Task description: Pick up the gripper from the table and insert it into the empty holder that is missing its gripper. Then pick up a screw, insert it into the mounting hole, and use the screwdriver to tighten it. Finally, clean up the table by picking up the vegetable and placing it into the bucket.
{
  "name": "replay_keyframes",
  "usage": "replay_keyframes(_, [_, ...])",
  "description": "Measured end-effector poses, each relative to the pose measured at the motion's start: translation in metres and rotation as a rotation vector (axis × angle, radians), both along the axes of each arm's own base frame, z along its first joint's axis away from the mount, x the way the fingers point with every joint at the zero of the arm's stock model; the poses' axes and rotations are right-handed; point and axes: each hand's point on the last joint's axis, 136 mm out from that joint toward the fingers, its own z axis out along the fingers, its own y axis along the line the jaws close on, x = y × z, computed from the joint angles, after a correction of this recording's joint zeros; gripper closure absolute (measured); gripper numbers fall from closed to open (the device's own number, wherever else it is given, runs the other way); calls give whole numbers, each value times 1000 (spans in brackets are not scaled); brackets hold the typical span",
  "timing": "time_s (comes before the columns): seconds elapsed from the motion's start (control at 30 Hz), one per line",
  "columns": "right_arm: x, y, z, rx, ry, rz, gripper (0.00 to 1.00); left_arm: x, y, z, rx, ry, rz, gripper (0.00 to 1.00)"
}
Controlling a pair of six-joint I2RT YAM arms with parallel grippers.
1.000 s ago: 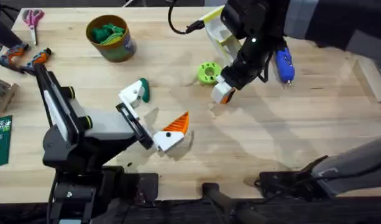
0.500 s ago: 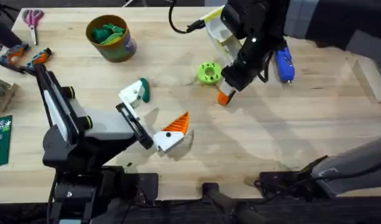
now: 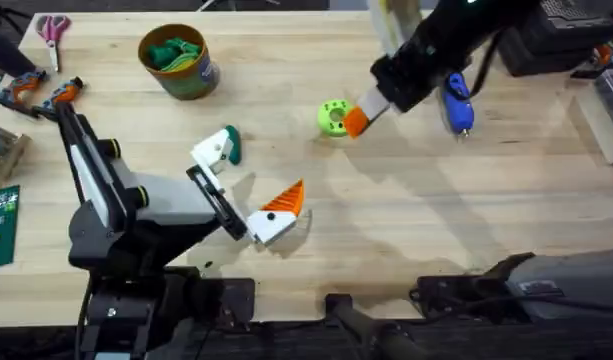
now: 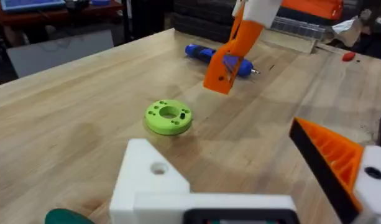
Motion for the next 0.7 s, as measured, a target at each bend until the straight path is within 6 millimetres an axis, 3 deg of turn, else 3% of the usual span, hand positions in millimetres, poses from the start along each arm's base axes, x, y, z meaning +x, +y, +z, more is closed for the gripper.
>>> replay_keyframes(0.27, [-11,28,29,354,136,28,987,0,0,0,0,0,0,15])
replay_keyframes(0.3, [-15,42,34,475,211,56,987,0,0,0,0,0,0,15])
replay_keyframes(0.53, [-20,75,32,708,404,126,987,0,0,0,0,0,-3,15])
replay_keyframes(0.7, [-20,88,25,826,517,148,987,-2,-1,0,-1,0,-13,15])
